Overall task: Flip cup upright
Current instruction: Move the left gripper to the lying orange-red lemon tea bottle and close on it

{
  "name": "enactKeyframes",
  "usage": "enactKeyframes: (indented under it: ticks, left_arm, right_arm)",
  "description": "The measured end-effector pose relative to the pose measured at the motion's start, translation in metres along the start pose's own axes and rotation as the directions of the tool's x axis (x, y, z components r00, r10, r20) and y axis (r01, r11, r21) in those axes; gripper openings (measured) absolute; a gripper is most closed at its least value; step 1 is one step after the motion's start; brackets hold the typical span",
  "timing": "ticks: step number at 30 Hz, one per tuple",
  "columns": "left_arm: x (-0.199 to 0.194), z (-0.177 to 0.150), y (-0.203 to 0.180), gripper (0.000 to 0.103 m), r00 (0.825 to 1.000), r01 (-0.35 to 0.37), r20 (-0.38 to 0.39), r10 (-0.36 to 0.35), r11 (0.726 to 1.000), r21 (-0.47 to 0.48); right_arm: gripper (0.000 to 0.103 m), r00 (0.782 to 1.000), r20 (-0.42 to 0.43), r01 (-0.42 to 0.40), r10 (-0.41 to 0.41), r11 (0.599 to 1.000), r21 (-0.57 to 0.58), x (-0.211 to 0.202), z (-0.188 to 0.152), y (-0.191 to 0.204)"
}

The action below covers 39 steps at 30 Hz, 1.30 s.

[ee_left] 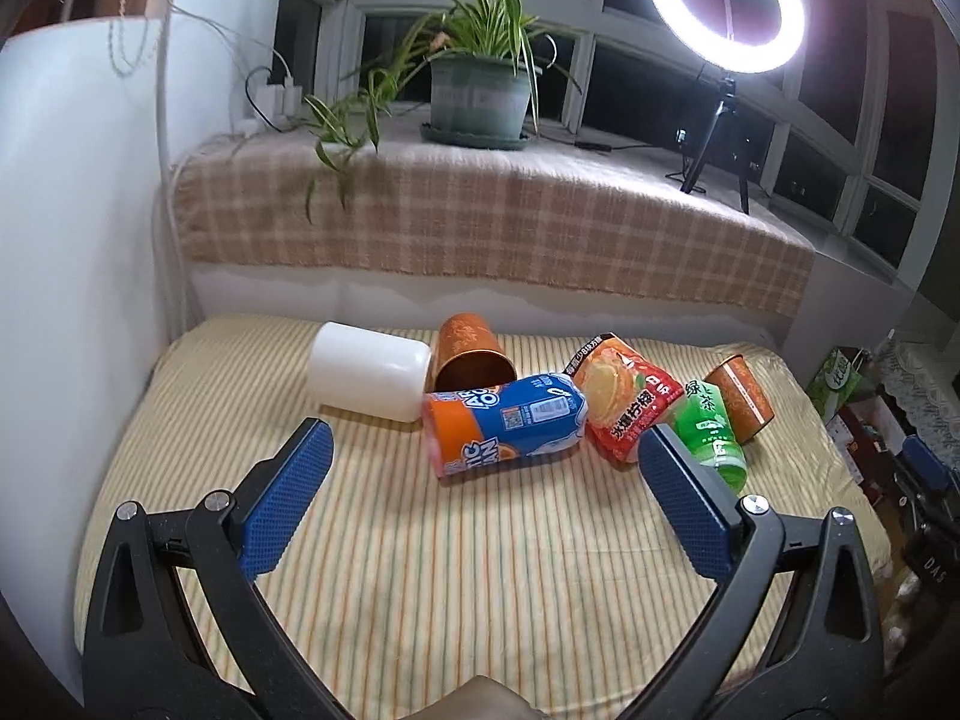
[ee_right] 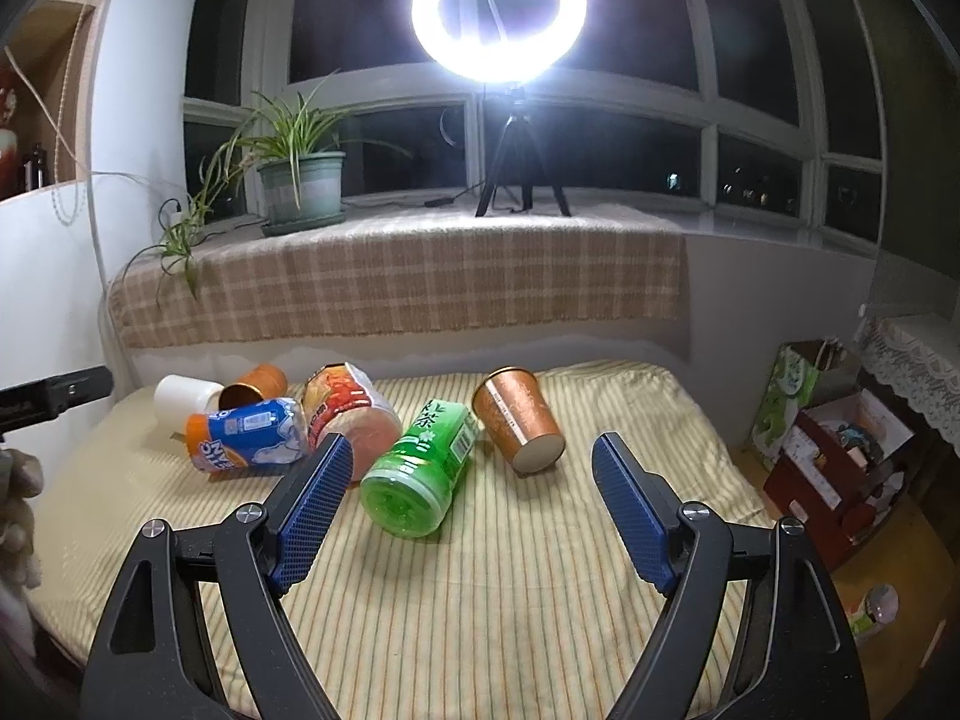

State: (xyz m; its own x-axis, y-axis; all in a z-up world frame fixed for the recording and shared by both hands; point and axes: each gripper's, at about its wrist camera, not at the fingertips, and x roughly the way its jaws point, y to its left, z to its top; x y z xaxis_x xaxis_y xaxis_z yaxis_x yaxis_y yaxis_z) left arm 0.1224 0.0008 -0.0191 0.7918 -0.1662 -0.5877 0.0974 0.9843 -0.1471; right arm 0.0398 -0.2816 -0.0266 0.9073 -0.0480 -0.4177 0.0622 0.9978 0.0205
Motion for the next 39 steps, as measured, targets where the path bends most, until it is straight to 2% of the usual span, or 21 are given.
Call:
enactKeyframes:
  ticks: [4, 7, 9, 11, 14, 18, 21, 23, 27, 29, 36, 39]
  left_arm:
    - [0.022, 0.01, -0.001, 0.103, 0.996, 0.035, -0.085, -0.04, 0.998, -0.059]
    - [0.041, 0.02, -0.007, 0.103, 0.984, 0.07, -0.16, -0.084, 0.994, -0.088]
    - [0.053, 0.026, -0.012, 0.103, 0.974, 0.086, -0.202, -0.106, 0.991, -0.104]
    - [0.067, 0.033, -0.019, 0.103, 0.958, 0.103, -0.253, -0.137, 0.984, -0.143]
    - [0.089, 0.04, -0.027, 0.103, 0.93, 0.101, -0.327, -0.168, 0.972, -0.212]
    - [0.115, 0.045, -0.046, 0.102, 0.885, 0.089, -0.419, -0.2, 0.959, -0.27]
    - [0.133, 0.046, -0.06, 0.1, 0.859, 0.062, -0.466, -0.213, 0.946, -0.319]
    - [0.141, 0.046, -0.066, 0.099, 0.849, 0.03, -0.482, -0.219, 0.929, -0.37]
    - [0.156, 0.046, -0.079, 0.098, 0.847, -0.034, -0.489, -0.206, 0.899, -0.436]
    - [0.166, 0.045, -0.088, 0.098, 0.839, -0.055, -0.505, -0.201, 0.893, -0.447]
    - [0.197, 0.041, -0.097, 0.095, 0.832, -0.191, -0.547, -0.087, 0.882, -0.431]
    - [0.211, 0.038, -0.098, 0.095, 0.816, -0.236, -0.575, -0.055, 0.877, -0.419]
  right_arm:
    - [0.082, 0.999, -0.027, -0.027, 0.026, 0.999, -0.02, 0.016, 0.009, -0.004]
    - [0.082, 0.999, -0.032, -0.028, 0.027, 1.0, -0.012, 0.023, 0.012, -0.009]
    - [0.082, 0.997, -0.049, -0.057, 0.057, 0.998, 0.003, 0.029, 0.014, -0.014]
    - [0.082, 0.994, -0.071, -0.079, 0.079, 0.997, 0.012, 0.036, 0.016, -0.018]
    - [0.082, 0.996, -0.071, -0.061, 0.061, 0.998, 0.01, 0.041, 0.018, -0.024]
    - [0.082, 0.997, -0.063, -0.044, 0.046, 0.999, 0.031, 0.039, 0.014, -0.037]
    - [0.082, 0.998, -0.06, -0.025, 0.028, 0.999, 0.047, 0.037, 0.008, -0.048]
    - [0.082, 0.998, -0.054, -0.014, 0.017, 0.998, 0.063, 0.033, 0.003, -0.058]
    - [0.082, 0.999, -0.037, 0.018, -0.014, 0.996, 0.087, 0.024, -0.006, -0.081]
    - [0.082, 0.999, -0.041, 0.022, -0.017, 0.994, 0.105, 0.02, -0.011, -0.094]
    - [0.082, 0.999, -0.036, 0.021, -0.016, 0.989, 0.145, 0.012, -0.024, -0.129]
    - [0.082, 0.999, -0.029, 0.019, -0.014, 0.984, 0.178, 0.01, -0.029, -0.146]
